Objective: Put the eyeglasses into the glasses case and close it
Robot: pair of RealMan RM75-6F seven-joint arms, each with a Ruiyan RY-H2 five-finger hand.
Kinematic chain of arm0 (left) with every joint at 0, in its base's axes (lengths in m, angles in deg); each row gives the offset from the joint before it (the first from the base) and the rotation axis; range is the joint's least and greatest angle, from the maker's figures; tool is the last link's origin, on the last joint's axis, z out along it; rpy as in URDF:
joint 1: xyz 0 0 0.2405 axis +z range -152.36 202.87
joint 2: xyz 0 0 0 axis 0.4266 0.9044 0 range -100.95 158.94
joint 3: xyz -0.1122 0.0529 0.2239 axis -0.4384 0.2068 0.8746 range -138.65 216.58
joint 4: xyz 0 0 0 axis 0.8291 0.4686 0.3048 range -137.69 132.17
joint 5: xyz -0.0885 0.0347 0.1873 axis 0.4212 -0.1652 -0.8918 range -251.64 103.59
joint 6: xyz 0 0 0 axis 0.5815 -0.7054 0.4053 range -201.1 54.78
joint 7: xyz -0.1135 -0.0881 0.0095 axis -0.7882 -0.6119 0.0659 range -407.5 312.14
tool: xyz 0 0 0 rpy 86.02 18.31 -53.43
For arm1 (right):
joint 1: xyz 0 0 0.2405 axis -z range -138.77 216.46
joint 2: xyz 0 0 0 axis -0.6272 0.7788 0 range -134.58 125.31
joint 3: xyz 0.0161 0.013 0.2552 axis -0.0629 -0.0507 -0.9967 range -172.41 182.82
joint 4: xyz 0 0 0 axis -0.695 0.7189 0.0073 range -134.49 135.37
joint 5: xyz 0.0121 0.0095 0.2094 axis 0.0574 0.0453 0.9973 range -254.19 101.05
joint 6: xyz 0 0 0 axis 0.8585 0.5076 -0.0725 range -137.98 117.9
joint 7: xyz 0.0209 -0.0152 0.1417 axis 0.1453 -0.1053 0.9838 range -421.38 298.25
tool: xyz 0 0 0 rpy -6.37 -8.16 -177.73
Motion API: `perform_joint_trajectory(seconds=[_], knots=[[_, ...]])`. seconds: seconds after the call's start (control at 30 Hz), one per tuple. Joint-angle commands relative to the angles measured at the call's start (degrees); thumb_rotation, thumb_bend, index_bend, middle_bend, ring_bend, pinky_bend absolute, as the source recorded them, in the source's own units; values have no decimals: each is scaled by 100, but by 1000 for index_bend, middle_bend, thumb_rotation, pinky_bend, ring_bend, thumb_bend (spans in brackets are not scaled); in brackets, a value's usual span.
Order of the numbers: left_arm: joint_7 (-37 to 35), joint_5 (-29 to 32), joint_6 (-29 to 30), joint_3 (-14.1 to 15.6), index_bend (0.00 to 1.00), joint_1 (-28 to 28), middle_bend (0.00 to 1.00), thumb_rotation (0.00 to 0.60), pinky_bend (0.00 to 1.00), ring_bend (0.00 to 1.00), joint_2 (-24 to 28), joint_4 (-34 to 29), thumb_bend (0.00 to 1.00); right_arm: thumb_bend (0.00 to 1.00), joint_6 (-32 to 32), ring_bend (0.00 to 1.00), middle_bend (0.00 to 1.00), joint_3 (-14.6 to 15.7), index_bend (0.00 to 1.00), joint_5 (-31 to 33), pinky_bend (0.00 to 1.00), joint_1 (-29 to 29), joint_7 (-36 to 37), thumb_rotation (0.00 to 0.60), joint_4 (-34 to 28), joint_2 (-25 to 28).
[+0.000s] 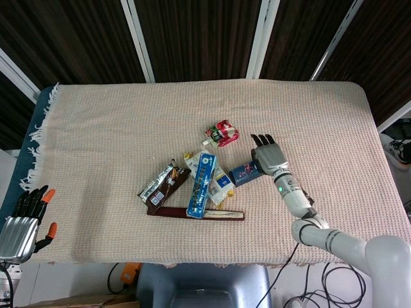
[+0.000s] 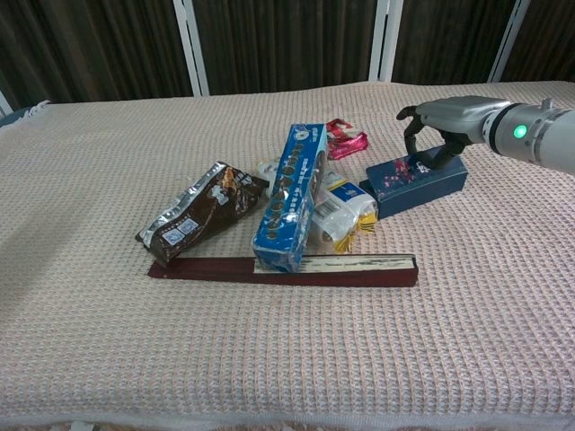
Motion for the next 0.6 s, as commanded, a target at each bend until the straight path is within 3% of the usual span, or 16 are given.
perform_joint_trajectory(seconds=[0.03,0.2,0.43,0.6], knots=[[2,3,1,1,0,0,0,600,46,0,2,-5,440,595,24,0,147,-7,786,31,0,-51,-36,600,78,-69],[7,-12,8,11,0,1,0,600,47,0,2,-8,440,595,12,0,147,-9,708,55,0,-119,-115,600,219,-179],[-3,-54,49,25,0,10,0,600,49,0,-1,-6,441,594,-112,0,105,-87,441,9,0,-215,-110,600,466,-363],[-5,-71,70,28,0,14,0,600,53,0,-4,-1,441,490,-257,0,78,-140,372,-40,0,-249,-145,600,561,-410]])
